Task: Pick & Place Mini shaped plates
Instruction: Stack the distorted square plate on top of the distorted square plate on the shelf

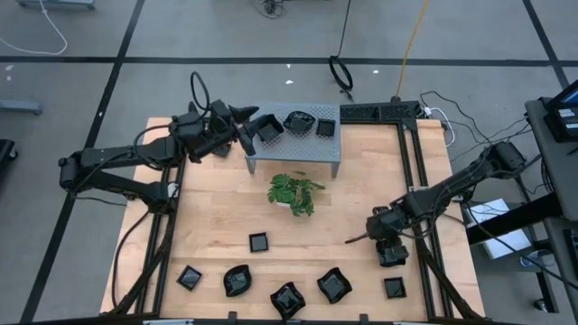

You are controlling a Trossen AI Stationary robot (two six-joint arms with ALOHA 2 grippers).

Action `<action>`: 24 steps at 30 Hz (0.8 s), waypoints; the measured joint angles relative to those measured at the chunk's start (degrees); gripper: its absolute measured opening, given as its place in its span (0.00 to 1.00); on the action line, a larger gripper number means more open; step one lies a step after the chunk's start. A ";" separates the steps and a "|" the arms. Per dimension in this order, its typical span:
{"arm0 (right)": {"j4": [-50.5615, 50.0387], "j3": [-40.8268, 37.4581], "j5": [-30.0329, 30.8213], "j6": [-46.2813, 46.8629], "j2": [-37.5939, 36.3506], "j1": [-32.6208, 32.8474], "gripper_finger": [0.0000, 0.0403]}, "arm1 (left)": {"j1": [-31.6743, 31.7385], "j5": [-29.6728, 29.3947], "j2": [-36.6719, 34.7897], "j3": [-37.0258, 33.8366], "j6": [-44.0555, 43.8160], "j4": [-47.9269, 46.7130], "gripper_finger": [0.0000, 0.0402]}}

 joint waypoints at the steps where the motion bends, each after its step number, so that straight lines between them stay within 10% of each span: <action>1: 0.28 -0.30 0.92 0.67 0.00 0.25 0.31 | -0.06 0.00 0.00 0.00 0.00 0.00 0.46; 10: 0.40 -0.59 3.86 4.85 0.00 0.88 0.03 | -0.97 0.00 0.00 0.00 0.02 0.03 0.46; 24: 7.01 1.37 4.28 7.89 -0.92 -10.83 0.00 | -1.48 -0.01 0.00 0.00 -2.83 0.17 0.46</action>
